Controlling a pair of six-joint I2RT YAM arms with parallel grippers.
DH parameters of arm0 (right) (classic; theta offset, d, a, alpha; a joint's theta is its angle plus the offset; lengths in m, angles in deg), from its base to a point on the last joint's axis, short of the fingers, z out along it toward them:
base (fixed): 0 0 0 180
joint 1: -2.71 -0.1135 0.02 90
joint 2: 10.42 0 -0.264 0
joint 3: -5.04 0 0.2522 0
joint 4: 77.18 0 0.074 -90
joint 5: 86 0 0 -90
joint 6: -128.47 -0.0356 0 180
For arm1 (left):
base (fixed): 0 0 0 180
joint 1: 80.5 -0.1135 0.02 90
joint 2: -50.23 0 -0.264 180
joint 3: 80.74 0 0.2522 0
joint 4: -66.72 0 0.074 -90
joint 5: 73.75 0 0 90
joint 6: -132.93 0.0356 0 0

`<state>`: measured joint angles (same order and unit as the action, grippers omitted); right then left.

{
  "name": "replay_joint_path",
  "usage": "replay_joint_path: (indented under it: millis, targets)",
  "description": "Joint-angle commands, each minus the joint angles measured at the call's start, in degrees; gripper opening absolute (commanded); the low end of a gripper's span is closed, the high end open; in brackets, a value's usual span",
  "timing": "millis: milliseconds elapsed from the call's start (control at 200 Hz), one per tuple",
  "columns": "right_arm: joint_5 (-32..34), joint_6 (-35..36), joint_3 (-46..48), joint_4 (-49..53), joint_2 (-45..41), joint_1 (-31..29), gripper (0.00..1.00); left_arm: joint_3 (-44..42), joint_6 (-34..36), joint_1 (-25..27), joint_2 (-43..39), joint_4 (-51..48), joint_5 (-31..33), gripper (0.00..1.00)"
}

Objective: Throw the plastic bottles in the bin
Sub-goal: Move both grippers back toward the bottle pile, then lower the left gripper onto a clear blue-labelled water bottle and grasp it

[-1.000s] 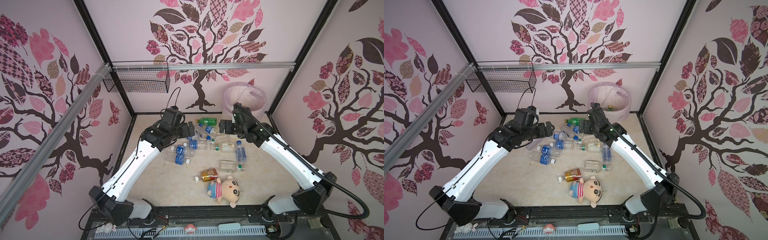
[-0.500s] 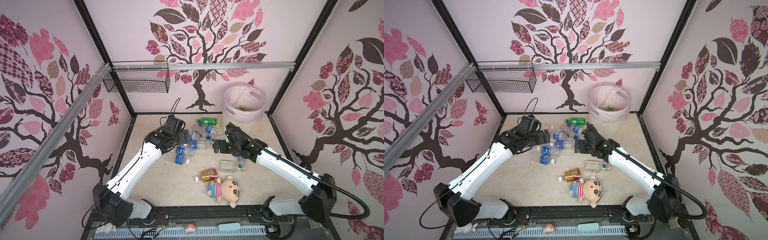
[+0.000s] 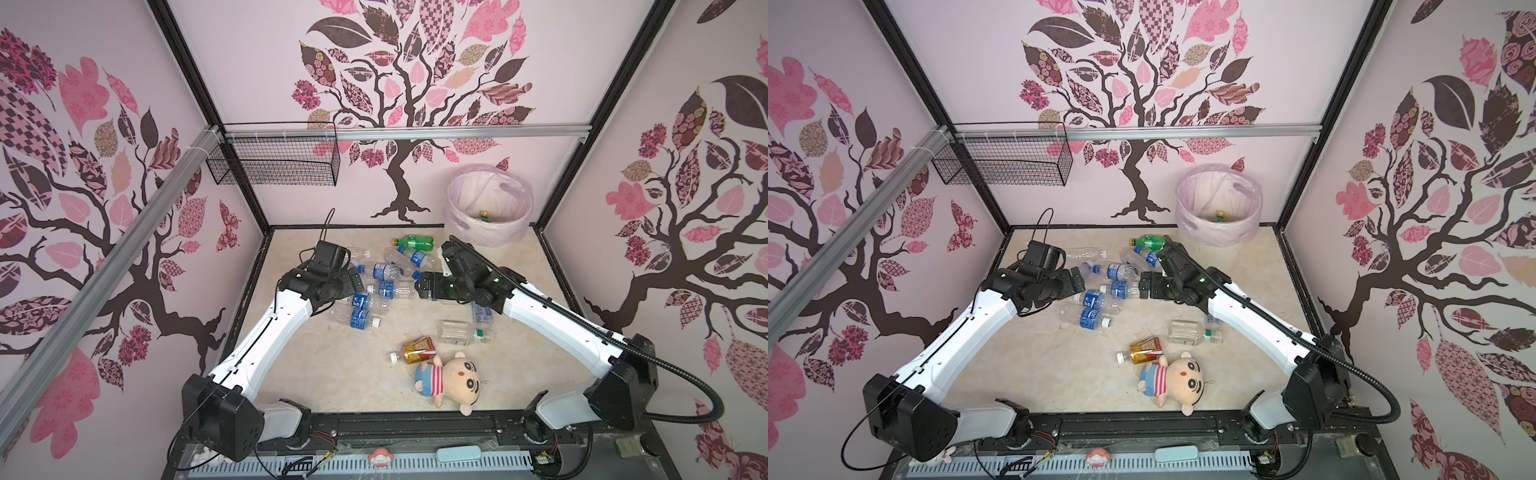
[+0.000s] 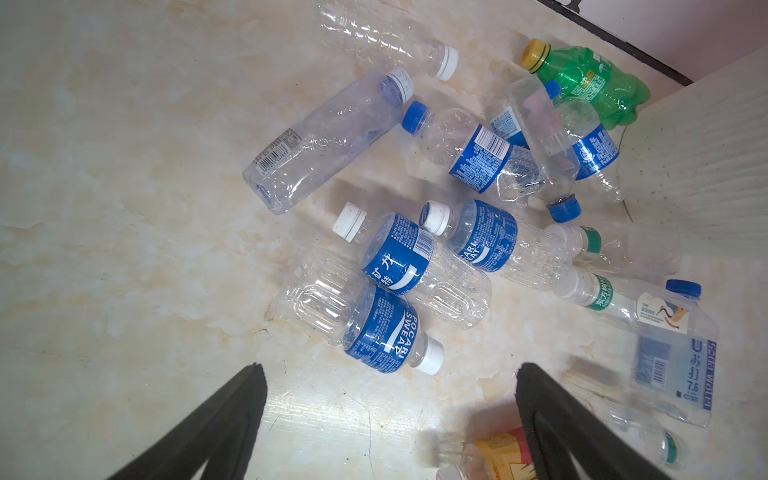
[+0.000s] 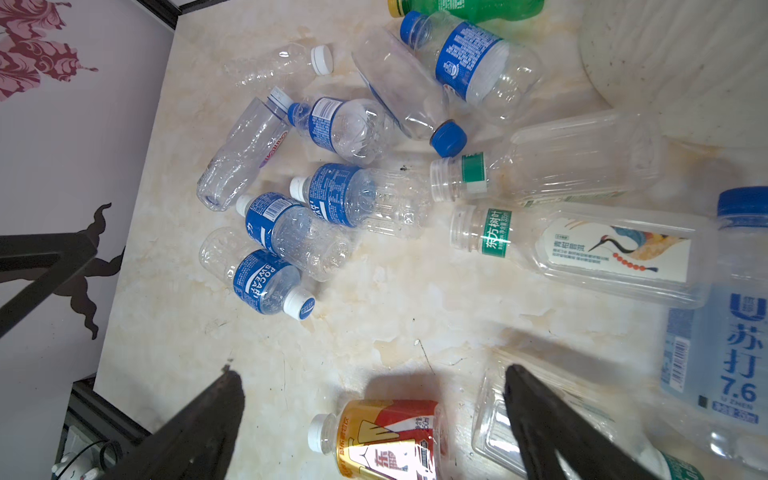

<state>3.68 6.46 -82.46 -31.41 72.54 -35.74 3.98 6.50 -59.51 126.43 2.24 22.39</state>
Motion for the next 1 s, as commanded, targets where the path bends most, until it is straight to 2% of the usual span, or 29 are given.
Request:
replay_joint_path:
  millis: [0,230,515,770,990]
  targets:
    - [-1.6,0.8,-1.4,1.3,0.9,-0.1,1.00,-2.1,-2.1,-2.4,2.6,-0.9,-3.2,0.97]
    - [-4.1,5.0,-2.8,-0.3,2.9,-2.4,1.00,-6.5,-5.3,-10.5,6.0,1.5,-13.2,0.97]
    - [-4.0,6.6,-1.9,-1.6,1.3,-4.9,1.00,-11.0,-12.6,-10.7,10.0,3.9,-17.2,0.97]
    - [-3.2,5.2,0.5,-3.0,-1.2,-5.0,1.00,-11.1,-15.9,-10.8,14.5,9.0,-19.6,0.94]
    - [0.2,3.8,1.6,-2.7,-3.8,-5.0,1.00,-12.2,-16.9,-10.7,16.8,9.8,-19.4,0.91]
